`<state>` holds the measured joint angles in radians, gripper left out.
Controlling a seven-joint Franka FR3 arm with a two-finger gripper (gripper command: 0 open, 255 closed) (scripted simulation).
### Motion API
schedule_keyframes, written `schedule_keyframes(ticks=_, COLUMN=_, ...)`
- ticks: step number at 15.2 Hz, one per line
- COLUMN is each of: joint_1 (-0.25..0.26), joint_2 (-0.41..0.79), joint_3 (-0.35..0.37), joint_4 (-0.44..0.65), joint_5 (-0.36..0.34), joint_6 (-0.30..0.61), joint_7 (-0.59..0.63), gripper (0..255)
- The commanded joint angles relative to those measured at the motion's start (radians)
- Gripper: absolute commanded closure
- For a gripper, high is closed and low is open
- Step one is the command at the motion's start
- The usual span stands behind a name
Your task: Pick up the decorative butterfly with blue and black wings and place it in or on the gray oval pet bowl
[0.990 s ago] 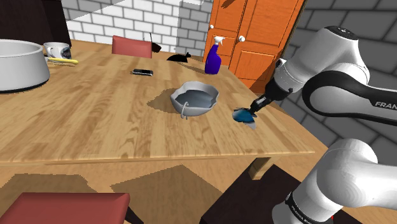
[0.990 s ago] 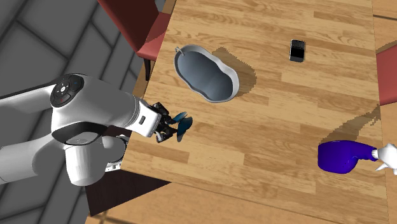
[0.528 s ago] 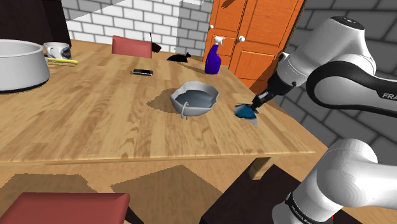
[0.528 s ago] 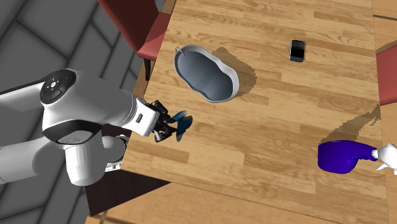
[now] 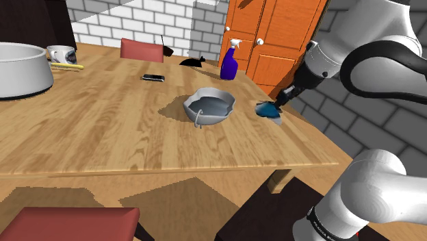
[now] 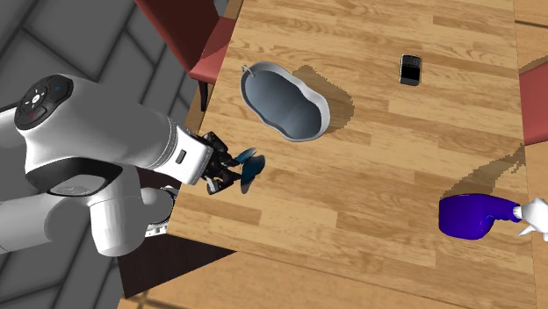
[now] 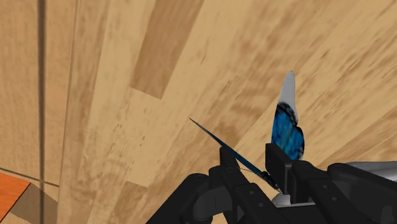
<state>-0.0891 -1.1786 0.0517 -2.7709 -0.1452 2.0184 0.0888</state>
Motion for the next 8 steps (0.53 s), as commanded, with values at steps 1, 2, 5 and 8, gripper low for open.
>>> schedule_keyframes(ticks=1, joint_1=0.000, joint_2=0.012, joint_3=0.001, joint_4=0.030, joint_5=0.001, joint_6=-0.018, joint_7=-0.002, gripper=255)
schedule_keyframes(ticks=2, joint_1=-0.001, joint_2=0.016, joint_3=0.000, joint_4=0.045, joint_5=0.002, joint_6=-0.029, joint_7=-0.004, gripper=255)
schedule_keyframes(ticks=5, joint_1=-0.002, joint_2=0.031, joint_3=0.000, joint_4=0.091, joint_5=0.003, joint_6=-0.060, joint_7=-0.010, gripper=255)
schedule_keyframes(ticks=8, joint_1=-0.003, joint_2=0.046, joint_3=-0.001, joint_4=0.138, joint_5=0.004, joint_6=-0.091, joint_7=-0.015, gripper=255)
